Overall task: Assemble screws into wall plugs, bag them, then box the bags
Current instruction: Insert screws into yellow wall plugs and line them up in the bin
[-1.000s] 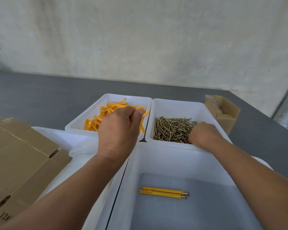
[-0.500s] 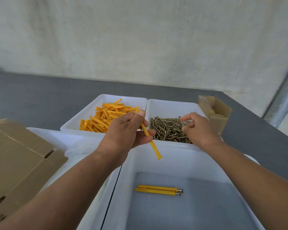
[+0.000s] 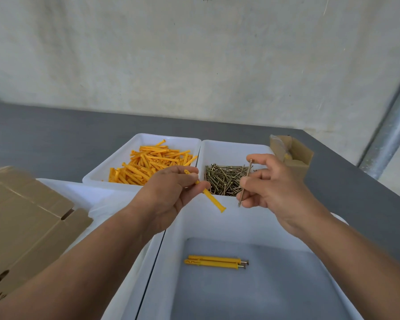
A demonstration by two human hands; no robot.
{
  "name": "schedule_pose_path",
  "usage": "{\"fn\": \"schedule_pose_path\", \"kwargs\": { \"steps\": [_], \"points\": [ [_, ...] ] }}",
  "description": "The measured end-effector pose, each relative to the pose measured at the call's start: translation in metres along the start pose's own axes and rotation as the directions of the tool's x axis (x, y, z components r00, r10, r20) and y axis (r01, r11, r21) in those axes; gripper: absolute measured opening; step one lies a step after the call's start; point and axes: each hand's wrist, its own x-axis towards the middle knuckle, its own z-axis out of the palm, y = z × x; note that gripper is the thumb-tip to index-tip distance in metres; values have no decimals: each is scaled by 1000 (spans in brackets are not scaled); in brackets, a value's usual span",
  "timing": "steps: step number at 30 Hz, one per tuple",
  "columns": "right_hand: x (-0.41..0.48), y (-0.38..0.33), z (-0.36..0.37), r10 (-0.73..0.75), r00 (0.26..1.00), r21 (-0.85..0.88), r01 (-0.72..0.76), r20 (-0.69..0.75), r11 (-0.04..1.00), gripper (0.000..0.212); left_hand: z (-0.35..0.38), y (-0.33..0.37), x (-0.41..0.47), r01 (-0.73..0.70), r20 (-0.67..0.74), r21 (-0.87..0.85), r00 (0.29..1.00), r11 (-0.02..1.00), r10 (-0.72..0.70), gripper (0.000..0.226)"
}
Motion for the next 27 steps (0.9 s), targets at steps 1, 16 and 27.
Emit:
{"fn": "schedule_pose_path", "kwargs": {
  "steps": [1,16,27],
  "points": [
    [-1,0,1,8,1000,20,-7,-25,1000,34,0,1,0,0,-12,-19,1000,1000,0,15],
    [-1,-2,3,2,988,131,19,-153,991,15,-4,4,7,22,-128,-141,991,990,-40,12],
    [-2,-3,4,30,980,156,1,-196,988,4,-5,5,6,47,-170,-150,983,988,-73,18]
  ]
}}
